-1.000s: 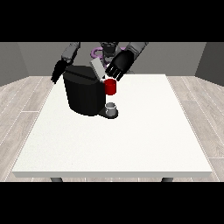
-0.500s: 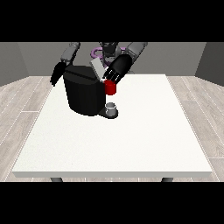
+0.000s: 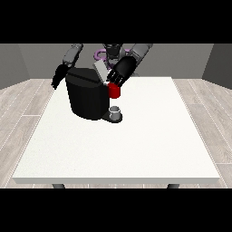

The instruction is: Insert the coffee pod into the coffee machine and close the lid

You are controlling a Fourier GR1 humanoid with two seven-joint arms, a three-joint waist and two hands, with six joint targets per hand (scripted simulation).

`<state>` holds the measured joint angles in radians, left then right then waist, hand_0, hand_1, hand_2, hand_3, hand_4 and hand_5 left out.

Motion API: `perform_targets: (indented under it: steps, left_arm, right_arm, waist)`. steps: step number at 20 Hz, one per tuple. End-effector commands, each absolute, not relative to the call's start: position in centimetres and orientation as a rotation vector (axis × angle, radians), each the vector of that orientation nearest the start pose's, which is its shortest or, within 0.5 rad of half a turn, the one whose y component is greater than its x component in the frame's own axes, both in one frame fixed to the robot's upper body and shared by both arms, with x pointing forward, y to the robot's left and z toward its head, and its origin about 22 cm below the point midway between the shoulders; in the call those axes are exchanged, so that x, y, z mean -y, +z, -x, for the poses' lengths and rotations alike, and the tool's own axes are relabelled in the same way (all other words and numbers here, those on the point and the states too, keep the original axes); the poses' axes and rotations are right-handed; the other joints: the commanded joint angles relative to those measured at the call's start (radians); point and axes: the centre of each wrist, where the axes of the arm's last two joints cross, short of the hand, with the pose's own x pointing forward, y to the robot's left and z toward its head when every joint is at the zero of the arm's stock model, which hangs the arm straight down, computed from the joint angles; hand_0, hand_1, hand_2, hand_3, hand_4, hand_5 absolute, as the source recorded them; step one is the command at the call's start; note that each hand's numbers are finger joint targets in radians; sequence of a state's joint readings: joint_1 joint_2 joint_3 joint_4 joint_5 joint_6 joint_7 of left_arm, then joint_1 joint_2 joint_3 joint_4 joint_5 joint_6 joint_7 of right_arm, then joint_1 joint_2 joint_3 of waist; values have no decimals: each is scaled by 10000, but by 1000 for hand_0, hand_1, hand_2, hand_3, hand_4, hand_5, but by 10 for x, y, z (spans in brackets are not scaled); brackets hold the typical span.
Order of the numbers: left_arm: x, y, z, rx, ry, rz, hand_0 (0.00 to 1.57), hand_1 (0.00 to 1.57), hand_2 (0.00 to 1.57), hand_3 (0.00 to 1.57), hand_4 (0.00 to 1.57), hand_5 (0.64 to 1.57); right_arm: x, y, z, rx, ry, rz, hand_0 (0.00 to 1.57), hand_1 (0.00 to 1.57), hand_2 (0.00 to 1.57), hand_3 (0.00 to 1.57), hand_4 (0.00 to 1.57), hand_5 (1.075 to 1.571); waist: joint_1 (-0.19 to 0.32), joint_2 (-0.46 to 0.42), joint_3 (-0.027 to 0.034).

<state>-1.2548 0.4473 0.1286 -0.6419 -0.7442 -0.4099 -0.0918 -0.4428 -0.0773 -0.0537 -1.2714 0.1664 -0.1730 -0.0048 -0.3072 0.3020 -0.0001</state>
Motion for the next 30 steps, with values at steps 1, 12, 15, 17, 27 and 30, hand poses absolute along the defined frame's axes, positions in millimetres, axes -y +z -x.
perform_targets:
  steps: [1,12,15,17,27,30]
  left_arm:
    - [-250,289,-461,16177,-11214,-6437,1212,1212,1245,1199,352,1571]
    - [-237,266,-462,15608,-12152,-8120,1212,1212,1225,1100,0,1571]
    - [-246,260,-461,16002,-12171,-8534,1162,1162,1190,1068,0,1571]
    - [-242,285,-462,15823,-12185,-8068,1173,1173,1170,1017,0,1571]
    - [-259,292,-460,17368,-10977,-8558,1247,1247,1211,957,0,1571]
    - [-249,296,-460,17437,-11470,-8367,1241,1241,1202,970,0,1571]
  right_arm:
    - [200,62,-350,17181,1122,2586,0,0,0,0,104,1571]
    - [207,55,-347,16910,1285,2576,0,0,0,0,0,1571]
    - [210,62,-348,17555,1255,2596,0,0,0,0,145,1571]
    - [208,66,-356,17176,876,2873,0,0,0,0,0,1571]
    - [193,68,-346,18088,1448,2620,0,0,0,0,0,1571]
    - [189,62,-348,17625,1093,2676,0,0,0,0,61,1571]
  waist:
    - [109,247,2]
    - [-21,122,2]
    - [-24,464,2]
    - [186,273,4]
    - [-383,1035,2]
    - [-146,824,5]
